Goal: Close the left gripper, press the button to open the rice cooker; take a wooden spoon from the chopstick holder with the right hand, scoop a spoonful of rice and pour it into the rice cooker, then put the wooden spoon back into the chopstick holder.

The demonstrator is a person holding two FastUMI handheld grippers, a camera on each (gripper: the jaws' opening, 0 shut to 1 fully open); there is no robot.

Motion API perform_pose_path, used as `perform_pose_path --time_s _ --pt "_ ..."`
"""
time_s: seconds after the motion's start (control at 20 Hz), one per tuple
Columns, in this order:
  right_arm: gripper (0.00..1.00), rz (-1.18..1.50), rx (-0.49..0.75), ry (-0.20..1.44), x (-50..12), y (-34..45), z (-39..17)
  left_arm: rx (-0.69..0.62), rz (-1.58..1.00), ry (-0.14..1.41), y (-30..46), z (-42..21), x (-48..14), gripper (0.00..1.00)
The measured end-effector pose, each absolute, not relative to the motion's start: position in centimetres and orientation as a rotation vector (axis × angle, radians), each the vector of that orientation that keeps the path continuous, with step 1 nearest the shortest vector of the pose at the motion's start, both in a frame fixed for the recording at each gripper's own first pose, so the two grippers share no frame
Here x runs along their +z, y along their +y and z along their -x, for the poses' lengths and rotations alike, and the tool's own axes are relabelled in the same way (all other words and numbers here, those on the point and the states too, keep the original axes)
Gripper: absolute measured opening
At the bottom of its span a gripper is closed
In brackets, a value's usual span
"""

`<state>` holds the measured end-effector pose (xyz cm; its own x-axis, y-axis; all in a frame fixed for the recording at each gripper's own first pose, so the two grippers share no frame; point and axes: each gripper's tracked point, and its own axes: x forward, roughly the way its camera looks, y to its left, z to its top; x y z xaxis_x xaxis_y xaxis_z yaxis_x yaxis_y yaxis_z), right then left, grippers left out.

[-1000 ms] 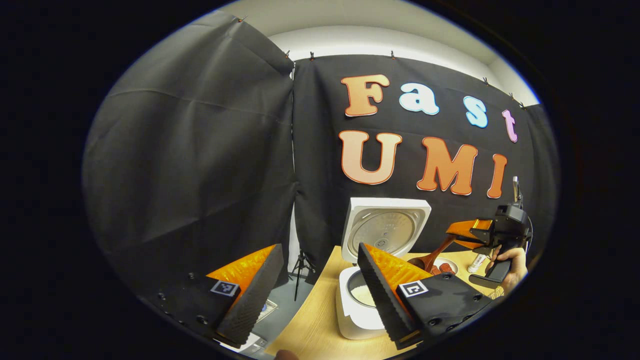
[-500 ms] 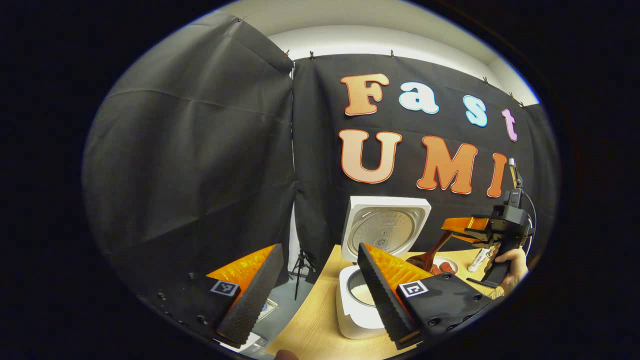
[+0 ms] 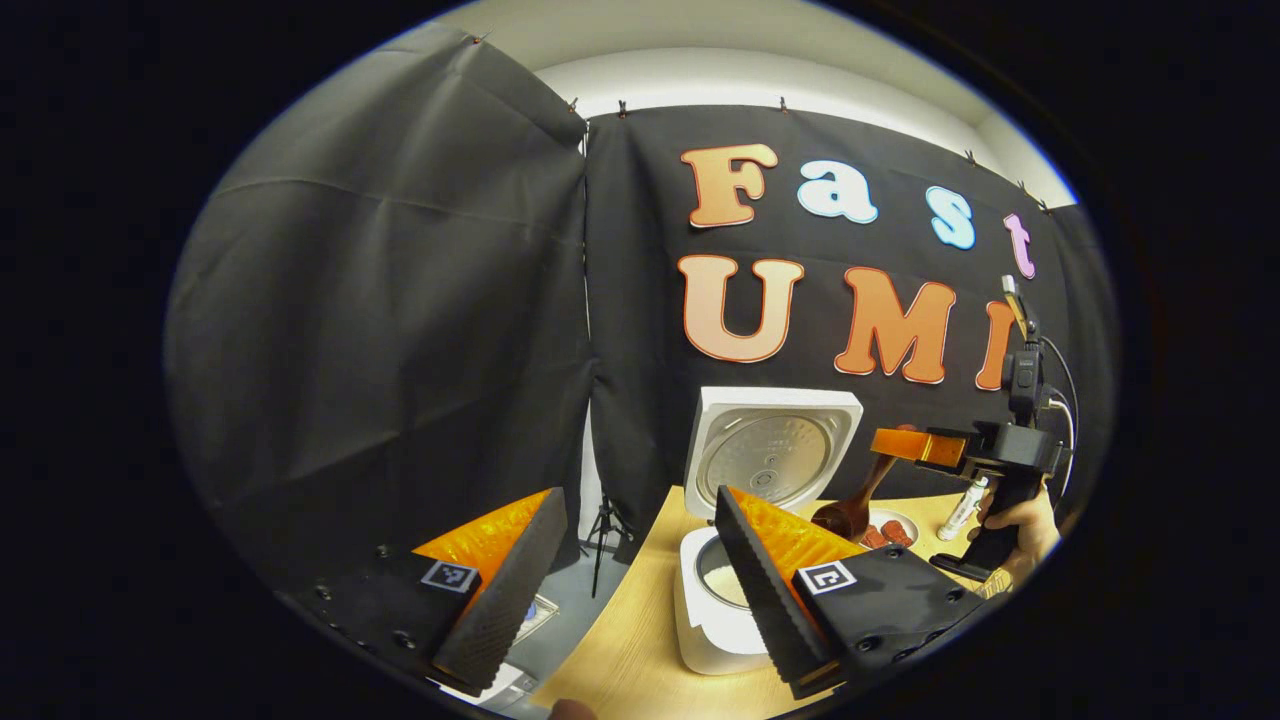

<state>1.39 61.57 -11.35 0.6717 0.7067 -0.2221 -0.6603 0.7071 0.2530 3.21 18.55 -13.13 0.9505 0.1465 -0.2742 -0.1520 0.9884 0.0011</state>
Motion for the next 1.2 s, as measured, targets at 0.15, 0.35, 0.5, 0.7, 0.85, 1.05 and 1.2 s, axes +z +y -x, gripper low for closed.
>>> perform_pose_path --time_s 0.15,0.35,0.5,0.7,0.85,1.05,1.2 --pt "0.15 -0.141 0.806 0.303 -11.4 61.8 -1.2 0.145 0.018 0.277 18.2 -3.2 -13.1 1.0" --pt "0.15 -0.142 0.819 0.292 -11.6 61.8 -1.2 0.144 0.017 0.281 17.9 -3.3 -13.2 1.0" --pt "0.15 -0.295 0.8 0.366 -11.8 61.1 -0.9 0.141 0.022 0.289 17.4 -3.1 -13.6 1.0" --pt "0.15 -0.462 0.734 0.423 -12.3 57.4 -3.0 0.129 0.021 0.29 16.5 -3.1 -13.5 1.0" --pt "0.15 -0.662 0.69 0.471 -12.2 54.3 -4.0 0.111 0.031 0.289 15.2 -3.3 -13.3 1.0" --pt "0.15 -0.867 0.589 0.44 -10.6 47.0 -6.6 0.079 0.028 0.293 12.8 -3.6 -13.5 1.0" --pt "0.16 -0.973 0.479 0.386 -10.3 39.8 -8.6 0.042 0.037 0.3 10.8 -3.7 -13.6 1.0"
